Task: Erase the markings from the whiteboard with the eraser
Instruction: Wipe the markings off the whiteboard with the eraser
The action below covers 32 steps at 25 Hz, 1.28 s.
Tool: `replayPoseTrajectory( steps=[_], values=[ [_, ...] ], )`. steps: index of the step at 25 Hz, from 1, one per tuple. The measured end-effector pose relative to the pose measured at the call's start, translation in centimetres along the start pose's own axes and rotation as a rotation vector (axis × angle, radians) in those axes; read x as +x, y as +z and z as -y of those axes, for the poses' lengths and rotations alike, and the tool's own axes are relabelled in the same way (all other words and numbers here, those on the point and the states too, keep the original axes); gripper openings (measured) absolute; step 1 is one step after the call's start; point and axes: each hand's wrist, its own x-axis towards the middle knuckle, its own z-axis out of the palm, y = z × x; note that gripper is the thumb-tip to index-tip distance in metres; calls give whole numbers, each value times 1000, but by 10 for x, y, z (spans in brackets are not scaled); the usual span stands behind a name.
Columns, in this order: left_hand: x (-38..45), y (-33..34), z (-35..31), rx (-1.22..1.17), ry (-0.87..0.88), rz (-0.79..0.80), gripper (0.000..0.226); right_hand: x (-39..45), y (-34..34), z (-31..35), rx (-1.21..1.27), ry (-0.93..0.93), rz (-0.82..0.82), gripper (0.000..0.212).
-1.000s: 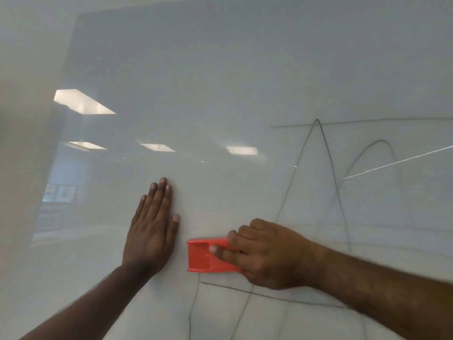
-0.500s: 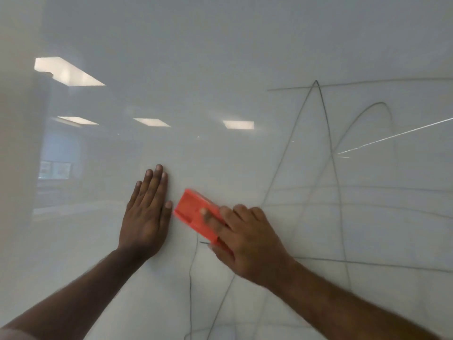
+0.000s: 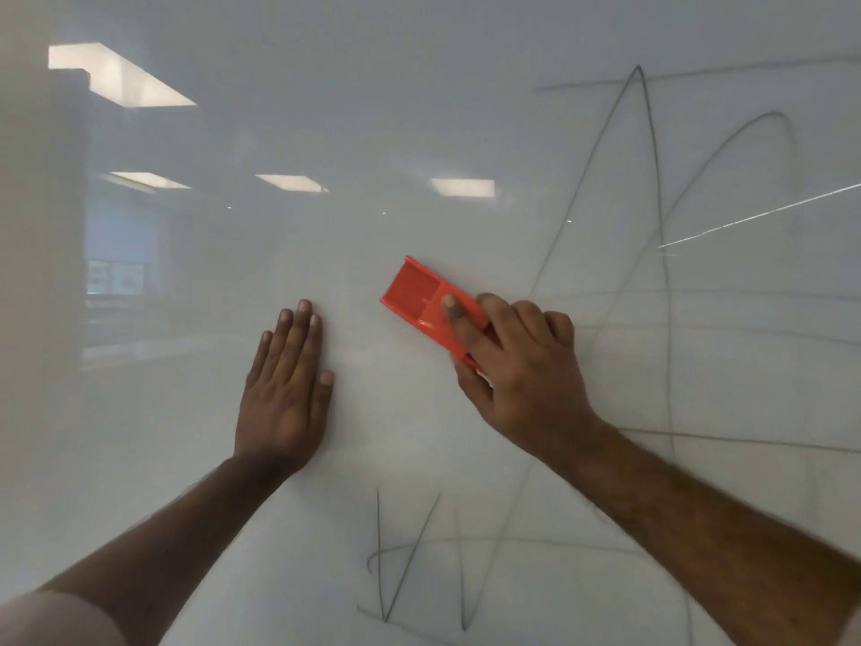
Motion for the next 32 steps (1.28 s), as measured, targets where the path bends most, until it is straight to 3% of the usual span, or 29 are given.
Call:
replayPoseTrajectory(
  steps=[2, 9, 11, 14, 17, 19, 23, 27, 29, 32],
  values=[
    [-3, 1, 1, 4, 2, -3, 60, -20, 4, 25, 84, -43, 51, 50],
    [-26, -2, -3, 38, -29, 64, 61, -126, -2, 64, 227, -734, 341, 52],
    [-31, -3, -3, 50, -27, 91, 62, -117, -4, 51, 244, -842, 308, 47],
    [-35, -3, -6, 40, -43, 102, 62, -83, -3, 39, 135, -549, 148, 40],
    [-38, -4, -7, 34, -54, 110, 62, -85, -3, 60, 71, -210, 113, 47],
    [-39, -4, -8, 46, -56, 109, 62, -115, -5, 90, 161, -267, 206, 49],
    [-42, -9, -10, 50, -89, 149, 61, -182, -16, 118, 260, -651, 508, 43],
    [-44, -15, -10, 70, -87, 173, 62, -184, -22, 85, 375, -762, 473, 44],
    [-43, -13, -13, 73, -96, 184, 63, -160, -23, 59, 323, -693, 390, 33],
    [-42, -14, -17, 41, -138, 157, 62, -106, -24, 31, 126, -339, 216, 40]
  ],
)
